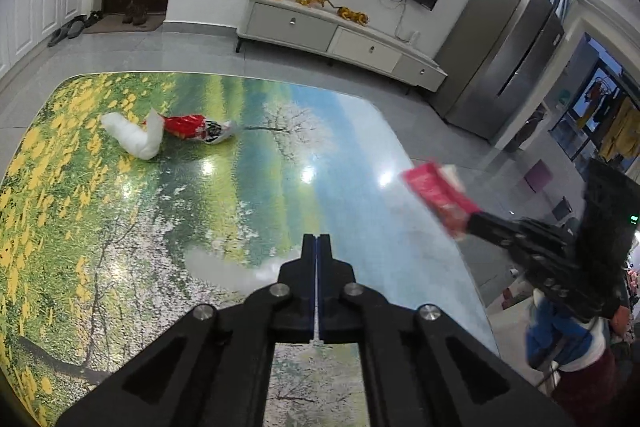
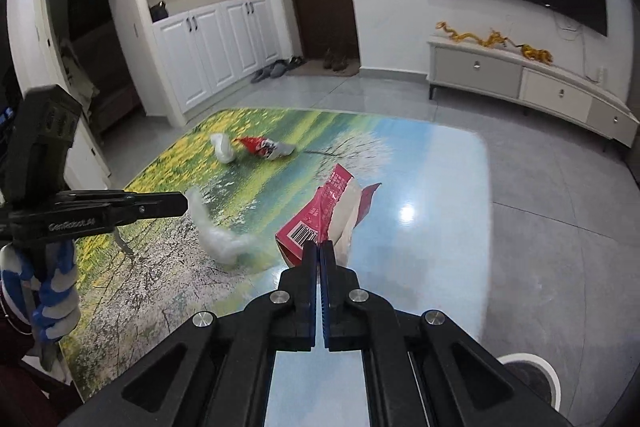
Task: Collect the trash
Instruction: 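Carry the white bag and pink wrapper to the bin and open both tools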
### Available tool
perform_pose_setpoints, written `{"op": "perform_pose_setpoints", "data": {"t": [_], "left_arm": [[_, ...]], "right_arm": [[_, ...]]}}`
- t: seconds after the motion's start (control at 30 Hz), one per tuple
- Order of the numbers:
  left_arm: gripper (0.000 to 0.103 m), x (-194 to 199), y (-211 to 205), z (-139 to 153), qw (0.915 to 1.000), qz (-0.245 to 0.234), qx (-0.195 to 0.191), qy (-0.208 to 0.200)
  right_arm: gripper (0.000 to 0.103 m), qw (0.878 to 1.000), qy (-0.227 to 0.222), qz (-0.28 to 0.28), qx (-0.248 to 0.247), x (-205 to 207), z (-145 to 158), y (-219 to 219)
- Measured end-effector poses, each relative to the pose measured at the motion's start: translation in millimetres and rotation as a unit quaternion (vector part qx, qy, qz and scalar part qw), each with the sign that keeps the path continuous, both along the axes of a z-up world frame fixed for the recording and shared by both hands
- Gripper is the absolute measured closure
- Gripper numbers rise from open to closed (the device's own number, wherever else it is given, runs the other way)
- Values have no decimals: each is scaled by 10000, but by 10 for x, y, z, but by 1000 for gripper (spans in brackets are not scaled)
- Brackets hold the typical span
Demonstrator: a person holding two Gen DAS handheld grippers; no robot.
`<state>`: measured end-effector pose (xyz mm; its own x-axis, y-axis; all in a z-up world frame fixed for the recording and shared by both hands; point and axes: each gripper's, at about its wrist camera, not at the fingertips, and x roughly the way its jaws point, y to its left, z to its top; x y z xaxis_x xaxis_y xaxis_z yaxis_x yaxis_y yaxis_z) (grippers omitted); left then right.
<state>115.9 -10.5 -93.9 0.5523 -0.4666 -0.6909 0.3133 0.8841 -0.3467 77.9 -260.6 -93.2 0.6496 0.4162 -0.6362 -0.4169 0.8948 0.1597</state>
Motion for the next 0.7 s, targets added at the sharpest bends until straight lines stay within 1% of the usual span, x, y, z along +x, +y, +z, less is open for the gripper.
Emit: {"op": "perform_pose_setpoints", "data": {"t": [0.07,0.13,0.17,0.2,0.3,0.37,0.43,0.47,0.5,0.53,0.7], "left_arm": [[98,34,-22,-51,9998,-42,176,58],[75,63,-78,-114,9990,-179,408,57],[47,59,-118,-147,9980,-224,595,-18],[38,47,-152,-174,9968,-285,733,-116],[38,7,-317,-273,9911,-645,1147,-217],[38,-10,-406,-349,9859,-764,1453,-317],[40,10,-460,-446,9836,-796,1600,-233],[55,26,-480,-507,9824,-796,1681,-186],[71,37,-480,-546,9816,-813,1723,-144],[71,46,-485,-572,9815,-819,1727,-113],[74,50,-534,-506,9857,-859,1442,-127]], "right_arm": [[101,9999,-56,-80,66,-62,51,-104],[101,9997,-106,-166,112,-133,87,-201],[101,9996,-115,-201,128,-153,93,-238],[101,9995,-118,-244,155,-180,99,-281],[101,9989,-107,-385,227,-263,82,-404],[101,9985,-83,-469,262,-299,68,-471],[101,9980,-68,-559,285,-335,54,-538],[101,9977,-62,-603,296,-351,48,-569],[101,9973,-56,-661,312,-371,37,-610],[101,9969,-52,-713,327,-392,28,-648],[101,9945,-39,-974,377,-511,-16,-882]]}}
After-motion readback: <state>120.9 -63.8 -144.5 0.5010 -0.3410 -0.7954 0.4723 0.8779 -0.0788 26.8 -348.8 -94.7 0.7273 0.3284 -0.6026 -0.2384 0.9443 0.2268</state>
